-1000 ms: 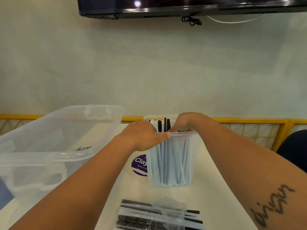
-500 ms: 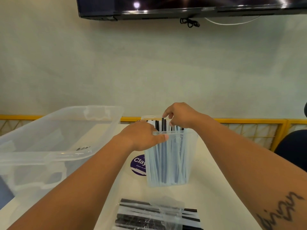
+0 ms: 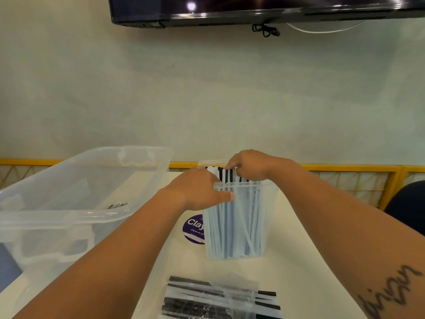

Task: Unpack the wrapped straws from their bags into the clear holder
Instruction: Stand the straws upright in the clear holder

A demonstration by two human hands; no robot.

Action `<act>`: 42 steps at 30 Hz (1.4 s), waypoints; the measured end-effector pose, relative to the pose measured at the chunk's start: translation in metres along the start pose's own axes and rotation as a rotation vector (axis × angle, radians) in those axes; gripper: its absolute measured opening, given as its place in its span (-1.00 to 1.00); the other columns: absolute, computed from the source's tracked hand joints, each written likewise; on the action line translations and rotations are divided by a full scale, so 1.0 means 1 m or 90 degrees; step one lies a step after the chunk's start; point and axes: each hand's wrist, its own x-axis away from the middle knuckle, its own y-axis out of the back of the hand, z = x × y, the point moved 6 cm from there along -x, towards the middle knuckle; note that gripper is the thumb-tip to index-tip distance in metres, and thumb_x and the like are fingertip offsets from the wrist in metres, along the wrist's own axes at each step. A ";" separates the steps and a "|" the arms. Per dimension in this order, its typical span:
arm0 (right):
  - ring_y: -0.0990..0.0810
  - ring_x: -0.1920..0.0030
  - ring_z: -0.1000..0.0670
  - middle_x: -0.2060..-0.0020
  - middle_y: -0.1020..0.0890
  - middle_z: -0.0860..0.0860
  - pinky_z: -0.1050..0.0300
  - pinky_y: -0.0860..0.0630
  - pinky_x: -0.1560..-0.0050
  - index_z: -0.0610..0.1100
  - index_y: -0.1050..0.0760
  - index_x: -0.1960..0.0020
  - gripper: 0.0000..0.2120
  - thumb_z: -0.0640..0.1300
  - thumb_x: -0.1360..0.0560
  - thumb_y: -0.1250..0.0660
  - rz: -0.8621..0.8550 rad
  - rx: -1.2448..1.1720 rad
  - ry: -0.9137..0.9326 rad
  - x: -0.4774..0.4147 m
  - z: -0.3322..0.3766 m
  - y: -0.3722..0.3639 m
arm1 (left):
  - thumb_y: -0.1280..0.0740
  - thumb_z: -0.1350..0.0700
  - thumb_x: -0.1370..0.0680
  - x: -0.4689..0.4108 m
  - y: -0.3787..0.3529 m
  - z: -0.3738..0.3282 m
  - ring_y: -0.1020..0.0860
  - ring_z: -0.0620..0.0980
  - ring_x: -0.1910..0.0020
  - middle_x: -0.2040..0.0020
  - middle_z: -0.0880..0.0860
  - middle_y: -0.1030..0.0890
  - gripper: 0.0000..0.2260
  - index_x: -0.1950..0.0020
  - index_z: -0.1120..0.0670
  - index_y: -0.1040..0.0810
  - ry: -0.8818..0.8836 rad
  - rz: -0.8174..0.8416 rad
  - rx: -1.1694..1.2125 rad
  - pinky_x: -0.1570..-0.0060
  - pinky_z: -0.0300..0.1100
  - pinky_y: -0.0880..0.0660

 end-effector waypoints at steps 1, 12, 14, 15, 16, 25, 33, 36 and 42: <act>-0.37 -0.35 -0.05 -0.40 -0.37 -0.01 0.15 -0.30 -0.27 -0.03 -0.40 -0.37 -0.60 -0.26 -0.57 -0.15 0.009 -0.002 -0.005 0.000 0.000 0.000 | -0.24 -0.30 -0.47 0.000 0.000 0.000 -0.43 0.01 -0.30 -0.37 0.01 -0.44 -0.43 -0.37 -0.01 -0.43 0.002 -0.001 -0.001 -0.20 -0.11 -0.40; -0.51 -0.18 0.04 -0.24 -0.54 0.02 0.27 -0.39 -0.02 -0.05 -0.50 -0.26 -0.70 -0.22 -0.55 -0.22 -0.203 -0.238 0.003 0.043 -0.002 0.030 | -0.31 -0.12 -0.51 0.016 0.000 0.003 -0.03 -0.06 -0.52 -0.53 -0.04 -0.14 -0.38 -0.51 -0.07 -0.14 -0.083 -0.117 0.107 -0.47 -0.08 -0.07; -0.51 -0.11 0.11 -0.15 -0.57 0.06 0.35 -0.39 0.05 -0.06 -0.52 -0.24 -0.71 -0.22 -0.55 -0.22 -0.253 -0.302 0.017 0.066 0.002 0.031 | -0.31 -0.07 -0.52 0.029 0.000 0.001 0.02 -0.07 -0.52 -0.53 -0.04 -0.12 -0.40 -0.51 -0.08 -0.14 -0.088 -0.164 0.138 -0.45 -0.13 -0.02; -0.50 -0.08 0.13 -0.10 -0.56 0.08 0.39 -0.39 0.07 -0.05 -0.52 -0.24 -0.71 -0.22 -0.56 -0.22 -0.275 -0.331 0.020 0.078 0.003 0.029 | -0.31 -0.04 -0.53 0.036 0.000 -0.001 0.02 -0.08 -0.52 -0.53 -0.04 -0.12 -0.40 -0.51 -0.08 -0.14 -0.091 -0.185 0.151 -0.44 -0.15 -0.02; -0.49 -0.08 0.15 -0.06 -0.55 0.10 0.39 -0.39 0.04 -0.04 -0.52 -0.24 -0.71 -0.21 -0.56 -0.22 -0.300 -0.355 0.017 0.090 0.003 0.026 | -0.32 -0.03 -0.53 0.044 -0.001 -0.003 0.01 -0.08 -0.52 -0.53 -0.05 -0.11 -0.41 -0.51 -0.08 -0.15 -0.092 -0.201 0.164 -0.44 -0.16 -0.02; -0.51 -0.13 0.11 -0.11 -0.56 0.12 0.31 -0.37 -0.14 0.05 -0.53 -0.14 -0.72 -0.23 -0.50 -0.31 -0.310 -0.466 -0.034 0.177 -0.006 -0.070 | -0.33 -0.06 -0.51 0.131 -0.057 -0.037 -0.11 -0.18 -0.47 -0.47 -0.19 -0.18 -0.51 -0.42 -0.14 -0.31 -0.093 -0.114 0.300 -0.47 -0.12 -0.11; -0.51 -0.04 0.23 -0.04 -0.57 0.16 0.57 -0.33 0.02 0.05 -0.54 -0.12 -0.73 -0.19 -0.46 -0.36 -0.162 -0.438 -0.072 0.232 0.002 -0.152 | -0.38 -0.10 -0.45 0.183 -0.127 -0.057 0.02 -0.15 -0.50 -0.49 -0.17 -0.14 -0.55 -0.33 -0.23 -0.41 -0.069 0.041 0.245 -0.48 -0.12 0.00; -0.50 -0.10 0.17 -0.08 -0.54 0.14 0.55 -0.31 -0.03 -0.01 -0.52 -0.20 -0.64 -0.15 -0.41 -0.41 -0.108 -0.366 -0.068 0.243 0.007 -0.167 | -0.35 -0.05 -0.46 0.188 -0.140 -0.053 -0.02 -0.08 -0.50 -0.50 -0.10 -0.15 -0.55 -0.35 -0.14 -0.43 -0.043 0.061 0.166 -0.47 -0.09 -0.04; -0.44 -0.16 0.09 -0.10 -0.41 0.12 0.34 -0.33 -0.15 0.03 -0.39 -0.36 -0.46 -0.03 -0.40 -0.38 -0.039 -0.232 -0.080 0.247 0.012 -0.191 | -0.31 0.04 -0.50 0.192 -0.152 -0.044 -0.01 -0.04 -0.51 -0.53 -0.04 -0.06 -0.56 -0.38 -0.06 -0.39 0.002 0.064 0.196 -0.47 -0.13 -0.06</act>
